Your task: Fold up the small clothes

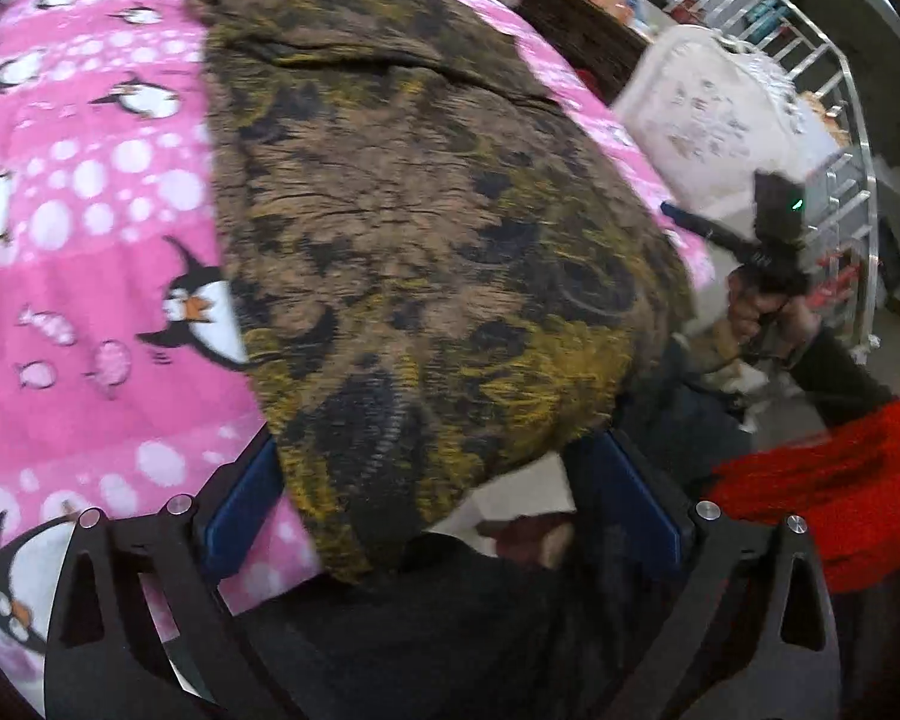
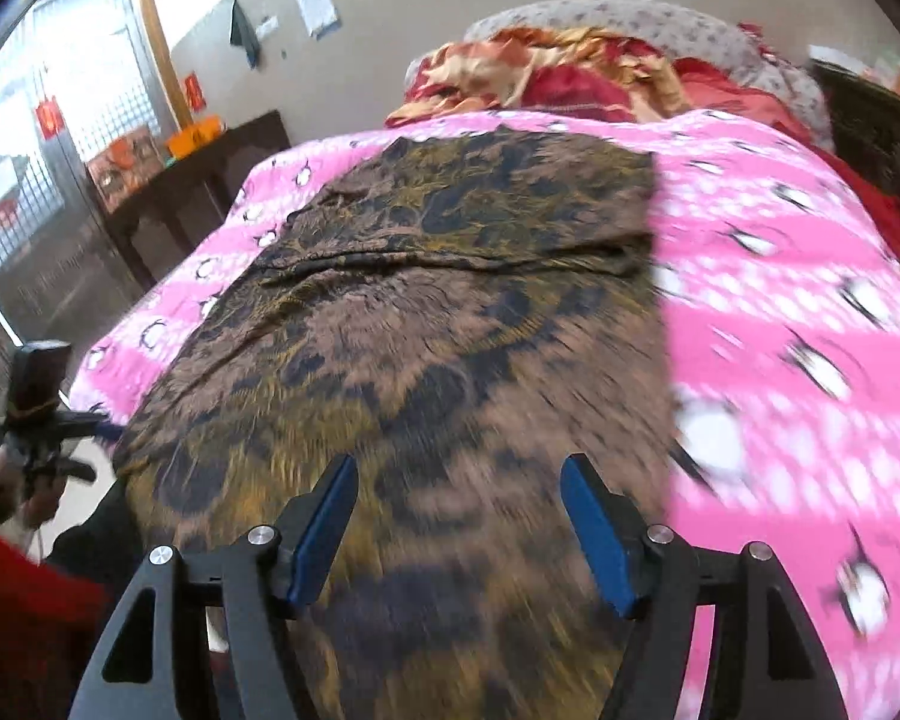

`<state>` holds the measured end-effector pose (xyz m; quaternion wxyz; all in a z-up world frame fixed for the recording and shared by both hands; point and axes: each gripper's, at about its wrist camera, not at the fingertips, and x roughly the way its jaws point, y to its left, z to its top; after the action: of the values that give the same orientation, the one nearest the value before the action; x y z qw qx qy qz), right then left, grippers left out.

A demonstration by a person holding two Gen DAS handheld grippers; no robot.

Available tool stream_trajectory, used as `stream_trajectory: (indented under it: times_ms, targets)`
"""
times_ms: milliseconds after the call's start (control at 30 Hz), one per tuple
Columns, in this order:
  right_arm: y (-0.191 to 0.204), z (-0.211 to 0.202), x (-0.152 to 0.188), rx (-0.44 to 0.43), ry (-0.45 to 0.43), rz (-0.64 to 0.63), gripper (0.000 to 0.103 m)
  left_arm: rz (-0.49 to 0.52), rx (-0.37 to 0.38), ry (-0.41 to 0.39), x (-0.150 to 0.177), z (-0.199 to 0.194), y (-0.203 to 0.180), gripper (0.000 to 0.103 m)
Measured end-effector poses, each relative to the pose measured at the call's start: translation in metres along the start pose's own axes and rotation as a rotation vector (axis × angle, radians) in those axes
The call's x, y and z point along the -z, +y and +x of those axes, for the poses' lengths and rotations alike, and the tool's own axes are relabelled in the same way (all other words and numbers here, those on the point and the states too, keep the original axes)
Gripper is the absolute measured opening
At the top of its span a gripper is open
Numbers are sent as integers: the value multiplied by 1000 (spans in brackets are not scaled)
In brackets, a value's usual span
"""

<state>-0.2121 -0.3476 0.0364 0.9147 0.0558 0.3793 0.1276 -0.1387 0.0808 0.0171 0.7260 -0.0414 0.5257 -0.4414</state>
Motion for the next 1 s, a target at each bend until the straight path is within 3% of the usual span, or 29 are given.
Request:
stream_trajectory:
  times_ms: [67,167,300,467,600,667,733,767,833,900,1000]
  targets:
    - [-11,-11,16,6,13,11,68,20,64,19,-1,1,-7,100]
    - [-26,-23,36,-14,30,45,68,79,46,27,-2,2,-13,99]
    - [-36,-26,57,-65,70,43,68,30,58,-20,-7,7,-6,99]
    - [-49,-32,68,-135,23,98,68,11,24,-58,-9,10,-4,99]
    - [-46,-32,71,-222,30,67,68,32,44,-47,-6,9,-13,98]
    - [-47,-26,71,-277,26,77,68,15,64,-58,-6,8,-12,94]
    - [-50,-21,69,-376,10,122,62,-9,68,-68,-6,5,-8,79]
    - [-52,-19,69,-419,12,132,53,-21,56,-73,-6,2,-5,72]
    - [-53,-16,69,-436,14,134,47,-38,20,-76,-6,1,1,57]
    - [-61,-10,69,-402,16,153,27,-60,-17,-92,-5,2,8,53]
    - [-66,-12,68,-359,-8,181,25,-74,-37,-111,-5,1,10,53]
